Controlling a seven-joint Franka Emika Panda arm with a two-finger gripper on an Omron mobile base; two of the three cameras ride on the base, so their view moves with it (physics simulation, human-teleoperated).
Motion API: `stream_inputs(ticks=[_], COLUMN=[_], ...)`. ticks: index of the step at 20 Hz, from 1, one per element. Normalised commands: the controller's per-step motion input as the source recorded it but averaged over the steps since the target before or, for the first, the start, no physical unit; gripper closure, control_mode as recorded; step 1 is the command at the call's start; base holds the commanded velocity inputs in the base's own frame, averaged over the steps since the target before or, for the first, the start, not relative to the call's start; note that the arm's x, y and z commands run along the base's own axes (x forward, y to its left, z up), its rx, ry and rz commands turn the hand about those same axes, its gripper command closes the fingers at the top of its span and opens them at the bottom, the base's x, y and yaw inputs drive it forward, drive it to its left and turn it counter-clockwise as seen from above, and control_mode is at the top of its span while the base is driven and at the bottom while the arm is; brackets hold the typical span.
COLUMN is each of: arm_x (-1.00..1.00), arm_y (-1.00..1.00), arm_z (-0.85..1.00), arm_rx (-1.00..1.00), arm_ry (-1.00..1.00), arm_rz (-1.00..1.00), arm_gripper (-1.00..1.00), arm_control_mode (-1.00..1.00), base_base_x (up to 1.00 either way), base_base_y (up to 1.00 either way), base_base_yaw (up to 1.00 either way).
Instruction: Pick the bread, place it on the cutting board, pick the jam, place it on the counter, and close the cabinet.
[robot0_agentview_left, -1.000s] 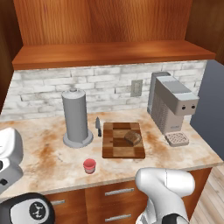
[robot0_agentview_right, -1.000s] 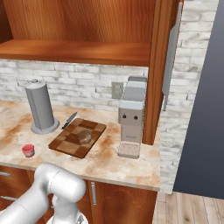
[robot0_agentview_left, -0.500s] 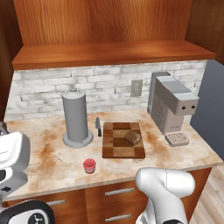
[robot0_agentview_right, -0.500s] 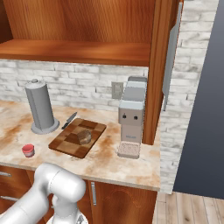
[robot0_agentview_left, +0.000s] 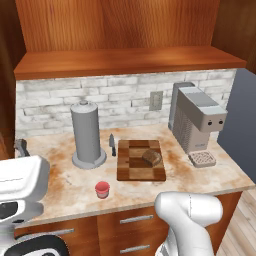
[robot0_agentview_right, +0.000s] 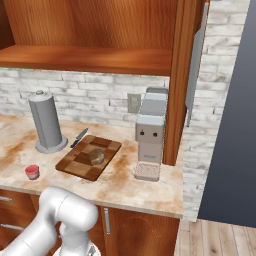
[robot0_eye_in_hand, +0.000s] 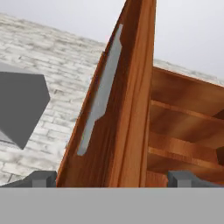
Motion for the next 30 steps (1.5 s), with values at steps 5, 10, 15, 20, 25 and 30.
stream_inputs(ticks=[5,10,15,20,25,30], arm_x=[0.20,0.24,0.22,0.30,0.35,0.24], arm_y=[-0.35,-0.35,-0.32,-0.29,-0.32,-0.31], arm_z=[0.00,0.00,0.00,0.00,0.00,0.00], arm_rx=[0.00,0.00,0.00,0.00,0.00,0.00], arm_ry=[-0.09,-0.08,-0.09,-0.08,-0.05,0.00], arm_rz=[-0.11,-0.10,-0.11,-0.12,-0.11,-0.09], arm_gripper=[-1.00,-1.00,-1.00,-1.00,-1.00,-1.00], arm_control_mode=[-1.00,-1.00,-1.00,-1.00,-1.00,-1.00], base_base_x=[0.00,0.00,0.00,0.00,0.00,0.00], base_base_y=[0.00,0.00,0.00,0.00,0.00,0.00], base_base_yaw=[0.00,0.00,0.00,0.00,0.00,0.00])
